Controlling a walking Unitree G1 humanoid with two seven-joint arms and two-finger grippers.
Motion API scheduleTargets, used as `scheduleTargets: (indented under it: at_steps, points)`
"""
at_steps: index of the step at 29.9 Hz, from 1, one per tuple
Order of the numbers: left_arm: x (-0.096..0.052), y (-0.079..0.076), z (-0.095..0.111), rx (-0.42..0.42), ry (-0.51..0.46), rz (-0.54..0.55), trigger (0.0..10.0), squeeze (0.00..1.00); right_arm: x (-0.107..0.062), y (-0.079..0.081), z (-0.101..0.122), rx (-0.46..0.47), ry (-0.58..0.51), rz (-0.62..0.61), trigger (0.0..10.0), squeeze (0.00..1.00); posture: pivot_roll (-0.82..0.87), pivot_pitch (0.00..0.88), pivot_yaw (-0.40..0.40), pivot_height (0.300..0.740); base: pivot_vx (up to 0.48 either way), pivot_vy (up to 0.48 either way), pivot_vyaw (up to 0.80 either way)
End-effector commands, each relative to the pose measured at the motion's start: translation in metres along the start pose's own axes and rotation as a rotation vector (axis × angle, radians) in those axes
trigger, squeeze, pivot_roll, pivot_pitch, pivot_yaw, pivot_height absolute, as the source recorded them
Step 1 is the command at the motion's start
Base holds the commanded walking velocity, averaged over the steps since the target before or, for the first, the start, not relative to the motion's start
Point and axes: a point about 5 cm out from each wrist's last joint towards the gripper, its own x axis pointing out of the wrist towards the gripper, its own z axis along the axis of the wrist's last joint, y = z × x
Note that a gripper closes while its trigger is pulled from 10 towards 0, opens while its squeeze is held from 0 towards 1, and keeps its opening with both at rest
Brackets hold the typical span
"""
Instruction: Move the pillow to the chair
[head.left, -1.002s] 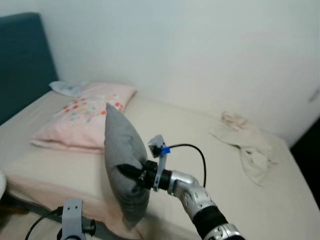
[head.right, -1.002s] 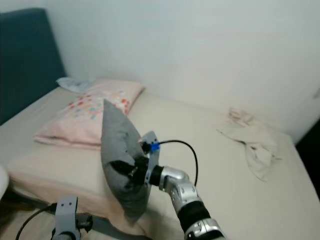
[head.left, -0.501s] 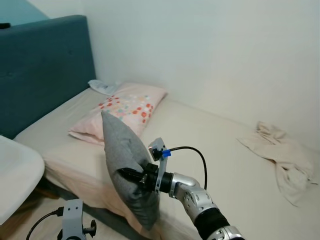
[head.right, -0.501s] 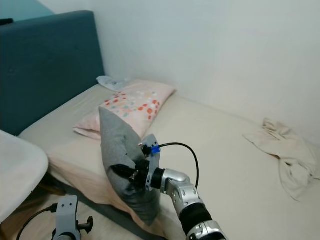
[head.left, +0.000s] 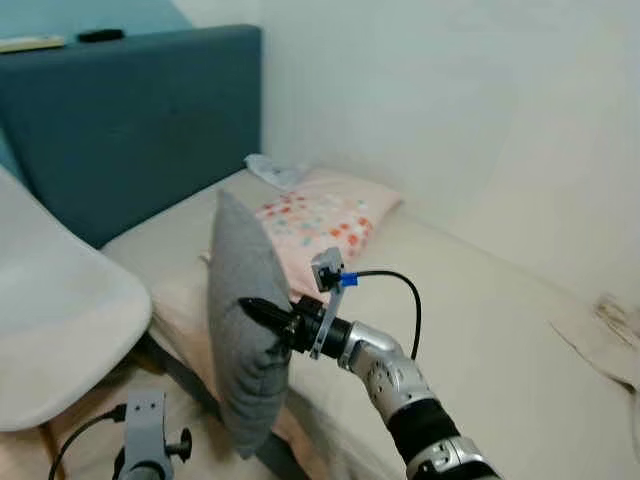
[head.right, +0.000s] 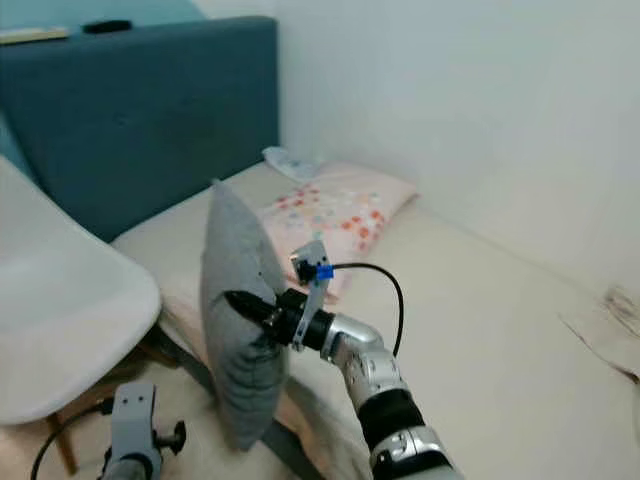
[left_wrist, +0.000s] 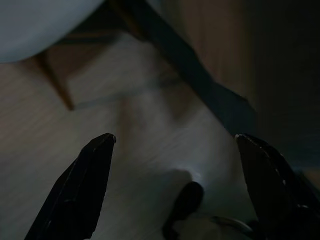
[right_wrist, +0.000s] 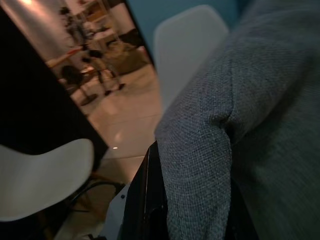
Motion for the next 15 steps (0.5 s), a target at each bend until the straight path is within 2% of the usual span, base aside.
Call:
scheduleTargets:
  at_steps: [1,8,15]
  points:
    - [-0.001,-0.0007,-0.0024,-0.003,0.005,0.001,10.0,0.0,0.0163,0.0113,0.0174,-0.031,-0.082,0.073,10.0,0.0,0.19,0.0,-0.118,0.74,0.0,0.0,0.72]
    - [-0.0002,-0.0018,0.0001,-0.003,-0.003,0.001,10.0,0.0,0.0189,0.0131,0.0197,-0.043,-0.086,0.08,10.0,0.0,0.19,0.0,-0.117,0.74,0.0,0.0,0.72]
    - [0.0007,-0.0013,0.0024,0.006,-0.012,0.012,10.0,0.0,0.017,0.0074,0.0167,-0.072,-0.057,0.023,10.0,0.0,0.19,0.0,-0.118,0.74,0.0,0.0,0.72]
